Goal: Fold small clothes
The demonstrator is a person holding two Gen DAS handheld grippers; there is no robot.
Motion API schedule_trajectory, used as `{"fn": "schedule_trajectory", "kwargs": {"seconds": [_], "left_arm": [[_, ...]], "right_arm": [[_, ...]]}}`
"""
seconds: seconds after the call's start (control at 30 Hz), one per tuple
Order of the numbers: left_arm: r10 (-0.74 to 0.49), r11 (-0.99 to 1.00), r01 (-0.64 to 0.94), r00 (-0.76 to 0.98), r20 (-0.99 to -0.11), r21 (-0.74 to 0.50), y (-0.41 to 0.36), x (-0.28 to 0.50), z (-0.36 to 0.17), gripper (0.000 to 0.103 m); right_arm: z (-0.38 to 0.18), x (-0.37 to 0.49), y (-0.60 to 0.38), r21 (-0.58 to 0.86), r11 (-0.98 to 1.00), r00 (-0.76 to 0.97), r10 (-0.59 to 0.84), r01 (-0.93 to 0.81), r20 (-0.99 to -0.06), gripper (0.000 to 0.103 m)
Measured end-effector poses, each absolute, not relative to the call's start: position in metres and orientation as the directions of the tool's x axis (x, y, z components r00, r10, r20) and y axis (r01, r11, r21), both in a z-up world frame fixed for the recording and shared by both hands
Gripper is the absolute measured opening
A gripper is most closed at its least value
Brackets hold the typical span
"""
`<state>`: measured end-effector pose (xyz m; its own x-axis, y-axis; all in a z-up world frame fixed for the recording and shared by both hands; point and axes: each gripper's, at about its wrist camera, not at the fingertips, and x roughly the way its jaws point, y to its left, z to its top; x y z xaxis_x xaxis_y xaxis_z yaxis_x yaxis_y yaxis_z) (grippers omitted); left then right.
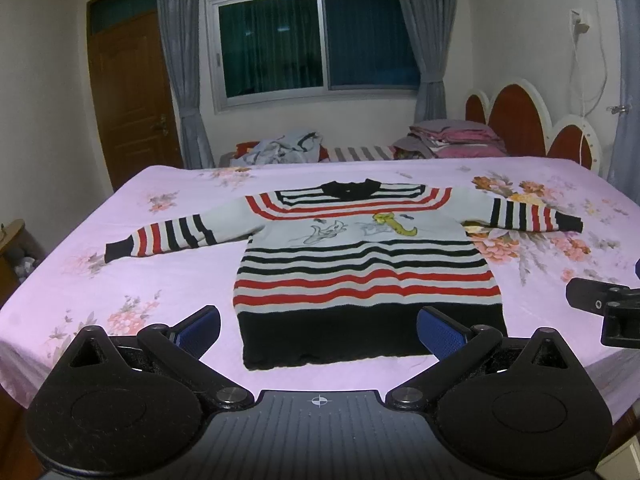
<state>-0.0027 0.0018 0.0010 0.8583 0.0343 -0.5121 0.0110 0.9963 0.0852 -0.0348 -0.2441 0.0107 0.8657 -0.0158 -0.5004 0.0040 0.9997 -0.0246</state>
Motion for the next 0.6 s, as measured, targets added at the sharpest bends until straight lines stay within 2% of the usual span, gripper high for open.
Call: {"fn": "schedule_trajectory", "kwargs": {"seconds": [0.6], "left_arm": [[0.045,0.996,0.003,0.860,-0.509,0.094,0.0018,-0.0018,-0.0014,0.103]], "right_arm": [[0.0116,-0.0360,-0.2396,-0.027,1.000,0.864,-0.017,0.004,-0.504,0.103]]}}
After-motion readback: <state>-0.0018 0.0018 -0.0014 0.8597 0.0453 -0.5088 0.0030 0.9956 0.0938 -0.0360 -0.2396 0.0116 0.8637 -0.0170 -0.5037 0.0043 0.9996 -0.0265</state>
